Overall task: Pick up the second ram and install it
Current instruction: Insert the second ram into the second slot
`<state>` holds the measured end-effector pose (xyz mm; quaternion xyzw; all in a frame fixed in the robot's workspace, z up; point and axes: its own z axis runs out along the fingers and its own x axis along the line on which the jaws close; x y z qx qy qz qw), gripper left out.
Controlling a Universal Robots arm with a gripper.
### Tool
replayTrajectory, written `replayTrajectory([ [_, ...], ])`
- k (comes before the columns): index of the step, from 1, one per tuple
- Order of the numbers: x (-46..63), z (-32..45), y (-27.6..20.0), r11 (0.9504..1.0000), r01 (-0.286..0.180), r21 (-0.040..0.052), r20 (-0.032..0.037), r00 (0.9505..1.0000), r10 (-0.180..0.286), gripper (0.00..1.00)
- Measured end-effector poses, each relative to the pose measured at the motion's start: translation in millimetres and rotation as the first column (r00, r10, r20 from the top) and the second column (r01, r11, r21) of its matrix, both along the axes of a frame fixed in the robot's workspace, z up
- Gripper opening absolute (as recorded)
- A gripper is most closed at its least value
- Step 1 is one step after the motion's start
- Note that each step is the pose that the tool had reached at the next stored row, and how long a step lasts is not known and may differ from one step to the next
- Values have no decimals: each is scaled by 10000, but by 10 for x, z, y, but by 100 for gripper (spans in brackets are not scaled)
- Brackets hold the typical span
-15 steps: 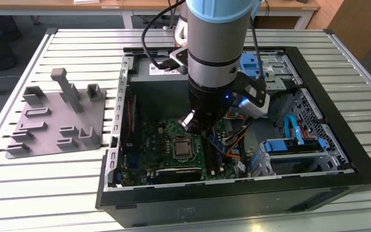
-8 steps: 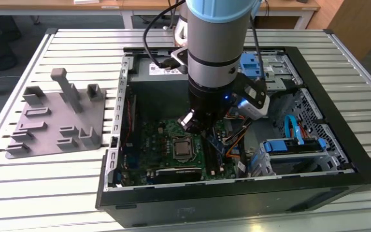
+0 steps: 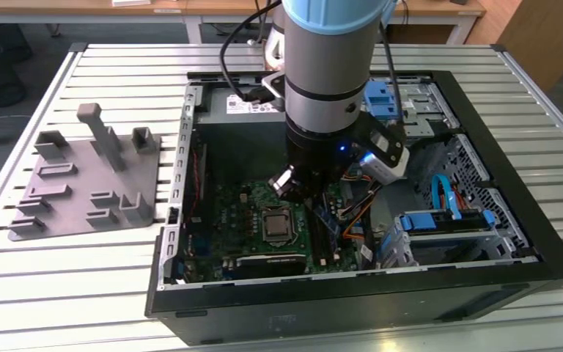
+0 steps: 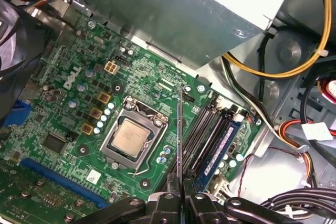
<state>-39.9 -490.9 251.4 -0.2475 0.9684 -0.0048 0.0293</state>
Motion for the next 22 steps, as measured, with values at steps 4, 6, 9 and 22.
replayTrajectory([
  [4,0,-1,0,9998,210,-2,0,9998,-210,14],
  [6,0,-1,0,9995,318,-2,0,9995,-318,14],
  [9,0,-2,0,9988,486,-3,0,9988,-486,14],
  [22,0,-6,0,9927,1207,-2,0,9927,-1207,14],
])
